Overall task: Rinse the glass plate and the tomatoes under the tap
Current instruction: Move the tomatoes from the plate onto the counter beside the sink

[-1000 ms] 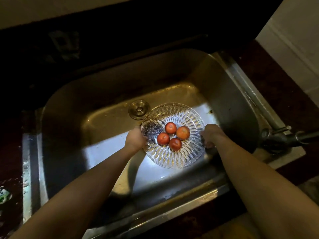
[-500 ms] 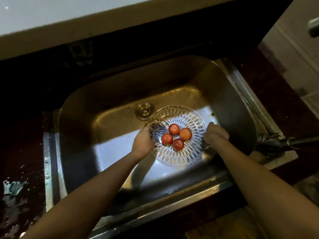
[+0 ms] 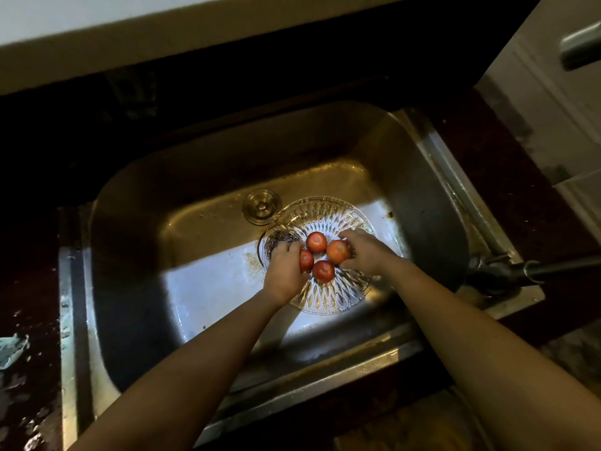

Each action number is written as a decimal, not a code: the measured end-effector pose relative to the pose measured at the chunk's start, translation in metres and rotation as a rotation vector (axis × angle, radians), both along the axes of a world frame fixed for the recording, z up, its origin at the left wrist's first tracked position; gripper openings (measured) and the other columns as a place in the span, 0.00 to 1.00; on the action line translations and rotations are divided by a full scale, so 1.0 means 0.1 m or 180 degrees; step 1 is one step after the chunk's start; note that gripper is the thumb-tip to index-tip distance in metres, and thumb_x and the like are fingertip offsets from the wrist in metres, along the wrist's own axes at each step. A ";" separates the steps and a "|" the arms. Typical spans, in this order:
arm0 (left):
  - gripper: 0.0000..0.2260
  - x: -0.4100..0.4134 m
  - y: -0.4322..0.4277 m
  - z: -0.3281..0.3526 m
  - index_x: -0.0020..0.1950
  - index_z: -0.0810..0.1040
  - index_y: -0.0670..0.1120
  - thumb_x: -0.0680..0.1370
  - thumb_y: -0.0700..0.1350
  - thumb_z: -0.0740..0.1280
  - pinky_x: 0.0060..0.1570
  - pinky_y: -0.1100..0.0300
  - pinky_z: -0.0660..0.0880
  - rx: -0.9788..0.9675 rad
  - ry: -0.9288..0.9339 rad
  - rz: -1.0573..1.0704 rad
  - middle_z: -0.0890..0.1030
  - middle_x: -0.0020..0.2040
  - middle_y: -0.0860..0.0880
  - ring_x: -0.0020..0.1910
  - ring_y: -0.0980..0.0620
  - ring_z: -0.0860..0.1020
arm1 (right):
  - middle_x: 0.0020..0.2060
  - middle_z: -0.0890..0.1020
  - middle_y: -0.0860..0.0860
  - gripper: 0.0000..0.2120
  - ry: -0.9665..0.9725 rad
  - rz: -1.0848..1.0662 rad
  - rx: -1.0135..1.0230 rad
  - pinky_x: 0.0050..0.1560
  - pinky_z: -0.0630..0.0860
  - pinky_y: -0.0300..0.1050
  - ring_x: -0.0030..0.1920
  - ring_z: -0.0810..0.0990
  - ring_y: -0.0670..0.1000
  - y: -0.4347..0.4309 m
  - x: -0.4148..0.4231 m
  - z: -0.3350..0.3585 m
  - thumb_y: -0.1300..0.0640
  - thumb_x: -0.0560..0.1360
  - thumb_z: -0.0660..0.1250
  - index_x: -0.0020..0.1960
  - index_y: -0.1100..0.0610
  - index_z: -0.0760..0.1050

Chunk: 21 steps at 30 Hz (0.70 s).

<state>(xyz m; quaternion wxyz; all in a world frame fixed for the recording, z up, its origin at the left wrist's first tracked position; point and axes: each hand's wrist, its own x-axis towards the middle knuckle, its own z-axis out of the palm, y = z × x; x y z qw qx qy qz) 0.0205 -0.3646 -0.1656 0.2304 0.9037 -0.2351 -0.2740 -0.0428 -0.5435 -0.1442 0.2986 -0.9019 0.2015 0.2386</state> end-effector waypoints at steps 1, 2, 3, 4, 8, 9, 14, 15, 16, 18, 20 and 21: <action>0.29 0.00 -0.01 -0.03 0.68 0.68 0.44 0.69 0.40 0.73 0.64 0.52 0.67 0.0011 -0.0027 0.0017 0.69 0.64 0.42 0.65 0.43 0.68 | 0.65 0.70 0.57 0.32 -0.0025 0.0008 0.0007 0.62 0.71 0.52 0.62 0.72 0.59 0.02 0.01 -0.03 0.59 0.68 0.72 0.69 0.55 0.65; 0.28 -0.01 -0.01 -0.06 0.67 0.68 0.44 0.69 0.40 0.73 0.64 0.52 0.67 0.0024 -0.0035 0.0029 0.70 0.64 0.42 0.64 0.43 0.69 | 0.64 0.70 0.57 0.30 -0.0048 -0.0002 0.0005 0.61 0.72 0.52 0.61 0.72 0.59 0.03 0.02 -0.07 0.59 0.68 0.72 0.68 0.55 0.66; 0.27 -0.01 -0.01 -0.09 0.67 0.68 0.45 0.69 0.40 0.73 0.64 0.52 0.68 0.0035 -0.0026 0.0043 0.70 0.64 0.43 0.64 0.43 0.69 | 0.63 0.71 0.57 0.28 -0.0083 -0.0039 -0.0002 0.60 0.73 0.52 0.60 0.73 0.59 0.04 0.02 -0.10 0.60 0.69 0.72 0.66 0.55 0.67; 0.27 -0.01 0.00 -0.12 0.66 0.68 0.45 0.69 0.40 0.72 0.63 0.52 0.68 0.0041 -0.0009 0.0059 0.70 0.64 0.43 0.64 0.43 0.69 | 0.62 0.72 0.57 0.26 -0.0129 -0.0099 -0.0003 0.59 0.73 0.52 0.59 0.74 0.59 0.05 0.02 -0.13 0.60 0.69 0.72 0.64 0.56 0.68; 0.25 -0.01 0.00 -0.17 0.64 0.69 0.46 0.69 0.39 0.72 0.57 0.54 0.70 -0.0017 0.0078 0.0115 0.73 0.63 0.43 0.61 0.43 0.73 | 0.60 0.74 0.56 0.22 -0.0205 -0.0190 0.0068 0.56 0.74 0.50 0.56 0.75 0.57 0.05 0.02 -0.21 0.59 0.70 0.71 0.62 0.55 0.70; 0.24 0.01 0.00 -0.17 0.63 0.69 0.46 0.69 0.39 0.72 0.55 0.55 0.69 -0.0064 0.0091 0.0146 0.73 0.62 0.43 0.59 0.44 0.73 | 0.59 0.75 0.56 0.22 -0.0228 -0.0186 0.0104 0.53 0.75 0.48 0.55 0.75 0.56 0.04 0.03 -0.21 0.59 0.69 0.72 0.61 0.55 0.71; 0.22 0.11 -0.02 -0.13 0.59 0.71 0.46 0.68 0.39 0.73 0.49 0.59 0.67 -0.0313 0.0180 0.0270 0.75 0.60 0.44 0.55 0.46 0.74 | 0.57 0.77 0.56 0.22 -0.0456 -0.0110 0.0114 0.48 0.72 0.43 0.53 0.76 0.55 -0.03 0.08 -0.18 0.59 0.66 0.73 0.59 0.55 0.74; 0.21 0.09 -0.01 -0.12 0.58 0.71 0.46 0.68 0.39 0.74 0.49 0.59 0.68 -0.0346 0.0210 0.0292 0.75 0.59 0.44 0.55 0.46 0.75 | 0.57 0.77 0.57 0.22 -0.0480 -0.0113 0.0161 0.51 0.73 0.44 0.53 0.76 0.55 -0.02 0.07 -0.17 0.59 0.66 0.74 0.59 0.56 0.74; 0.21 0.07 0.00 -0.10 0.57 0.71 0.47 0.67 0.39 0.74 0.50 0.57 0.70 -0.0387 0.0239 0.0312 0.76 0.59 0.45 0.55 0.46 0.75 | 0.57 0.77 0.57 0.23 -0.0496 -0.0156 0.0248 0.53 0.74 0.46 0.54 0.76 0.56 0.00 0.05 -0.15 0.61 0.66 0.74 0.60 0.56 0.74; 0.22 0.05 0.02 -0.02 0.57 0.72 0.47 0.67 0.40 0.75 0.53 0.53 0.74 -0.0545 0.0272 0.0334 0.76 0.58 0.45 0.55 0.45 0.76 | 0.59 0.75 0.58 0.25 -0.0560 -0.0266 0.0391 0.57 0.76 0.52 0.55 0.76 0.57 0.02 0.02 -0.05 0.63 0.65 0.75 0.61 0.57 0.74; 0.22 0.06 0.04 0.13 0.56 0.73 0.47 0.66 0.40 0.76 0.52 0.54 0.75 -0.0757 0.0255 0.0366 0.77 0.57 0.46 0.54 0.46 0.76 | 0.60 0.75 0.57 0.26 -0.0685 -0.0312 0.0482 0.55 0.76 0.49 0.55 0.76 0.55 0.03 0.03 0.09 0.63 0.65 0.75 0.62 0.56 0.74; 0.22 0.07 0.06 0.21 0.56 0.74 0.48 0.65 0.40 0.76 0.50 0.57 0.74 -0.0836 0.0199 0.0387 0.78 0.57 0.46 0.54 0.47 0.76 | 0.60 0.75 0.57 0.26 -0.0747 -0.0289 0.0506 0.52 0.75 0.46 0.53 0.76 0.53 0.05 0.05 0.17 0.63 0.66 0.74 0.62 0.56 0.74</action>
